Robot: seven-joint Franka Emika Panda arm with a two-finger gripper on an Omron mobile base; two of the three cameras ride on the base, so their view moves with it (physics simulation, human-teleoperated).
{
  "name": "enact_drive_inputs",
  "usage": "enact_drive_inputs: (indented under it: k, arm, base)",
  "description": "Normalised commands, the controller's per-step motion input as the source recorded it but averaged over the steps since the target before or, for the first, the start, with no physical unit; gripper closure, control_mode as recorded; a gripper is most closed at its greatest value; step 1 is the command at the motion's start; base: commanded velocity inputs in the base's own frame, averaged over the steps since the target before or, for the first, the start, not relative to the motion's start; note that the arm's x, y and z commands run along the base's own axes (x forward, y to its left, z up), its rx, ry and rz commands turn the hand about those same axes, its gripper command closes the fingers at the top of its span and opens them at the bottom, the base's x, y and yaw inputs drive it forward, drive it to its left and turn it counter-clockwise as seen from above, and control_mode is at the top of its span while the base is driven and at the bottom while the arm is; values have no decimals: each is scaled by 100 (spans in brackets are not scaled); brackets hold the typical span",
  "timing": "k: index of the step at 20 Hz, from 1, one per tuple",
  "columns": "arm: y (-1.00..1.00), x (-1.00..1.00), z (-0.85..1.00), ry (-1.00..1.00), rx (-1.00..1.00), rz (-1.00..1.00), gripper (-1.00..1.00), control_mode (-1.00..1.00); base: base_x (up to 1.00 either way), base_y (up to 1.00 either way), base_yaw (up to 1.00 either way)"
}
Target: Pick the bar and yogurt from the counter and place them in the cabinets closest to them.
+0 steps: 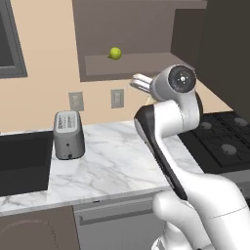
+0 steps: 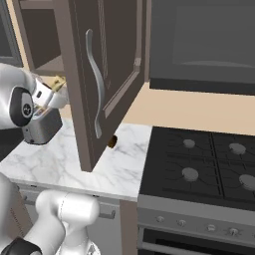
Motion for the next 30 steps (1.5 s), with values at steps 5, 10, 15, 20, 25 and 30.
enact_drive_inputs:
  k: [5, 10, 15, 20, 25, 30]
  arm:
    - [-20, 14, 59, -17, 1, 0, 100, -100]
    - [-21, 37, 45, -8, 3, 1, 100, -100]
    - [-21, 47, 43, -3, 3, 1, 100, -100]
    - [-21, 49, 40, 0, 4, 2, 100, -100]
    - [-15, 55, 39, 0, 1, 3, 100, -100]
    - [-10, 41, 8, 2, 0, 4, 100, -100]
  base:
    - [0, 0, 0]
    - [0, 0, 0]
    - [0, 0, 0]
    - [0, 0, 0]
    - [0, 0, 0]
    - [0, 0, 0]
